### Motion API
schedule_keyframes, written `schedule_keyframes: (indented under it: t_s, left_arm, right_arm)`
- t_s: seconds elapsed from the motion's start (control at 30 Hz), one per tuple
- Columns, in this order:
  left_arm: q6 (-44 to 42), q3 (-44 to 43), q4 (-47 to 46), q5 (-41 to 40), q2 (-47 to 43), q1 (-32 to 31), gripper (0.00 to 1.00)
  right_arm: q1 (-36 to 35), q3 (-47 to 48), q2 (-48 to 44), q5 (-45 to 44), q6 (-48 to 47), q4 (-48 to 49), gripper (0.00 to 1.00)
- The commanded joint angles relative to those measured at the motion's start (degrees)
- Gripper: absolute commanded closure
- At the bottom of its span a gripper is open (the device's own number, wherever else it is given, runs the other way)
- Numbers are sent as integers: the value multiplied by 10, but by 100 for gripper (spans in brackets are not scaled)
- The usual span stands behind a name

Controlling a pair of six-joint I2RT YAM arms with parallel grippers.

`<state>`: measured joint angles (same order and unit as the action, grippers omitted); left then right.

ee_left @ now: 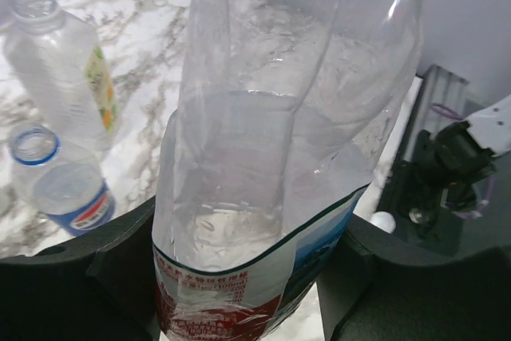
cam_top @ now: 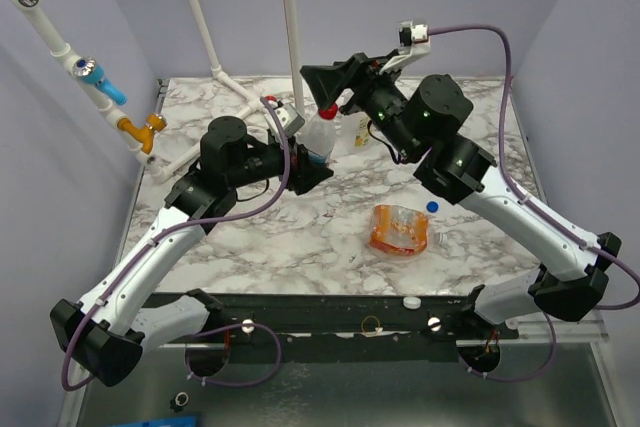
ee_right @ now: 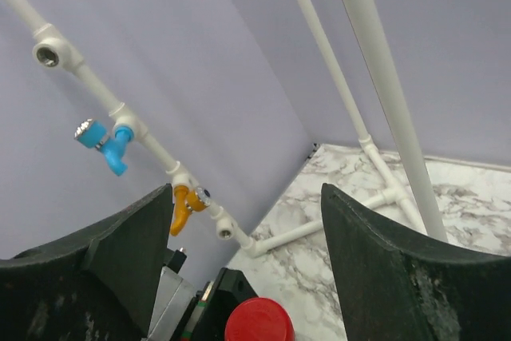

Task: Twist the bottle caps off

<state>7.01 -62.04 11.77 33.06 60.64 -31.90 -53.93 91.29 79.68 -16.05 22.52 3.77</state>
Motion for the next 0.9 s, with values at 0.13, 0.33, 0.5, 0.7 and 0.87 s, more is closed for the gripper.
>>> schedule_keyframes:
  t_s: [0.13, 0.33, 0.5, 0.7, 0.87]
  left_arm:
    - [-78, -9, -14, -87, 1, 1, 90]
    - [-75, -2, -15, -100, 0, 1, 91]
    - [-73, -1, -17, -98, 2, 1, 91]
    - [-53, -1, -18, -84, 3, 1, 91]
    - [-43, 5, -19, -64, 4, 1, 91]
  right_arm:
    - [-3, 55, 29, 25, 26, -181, 28]
    - [-3, 36, 10, 36, 27, -177, 41]
    - [-3, 22, 4, 46, 29, -161, 53]
    - [-3, -1, -7, 36, 19, -135, 73]
    - [-3, 7, -13, 19, -14, -124, 83]
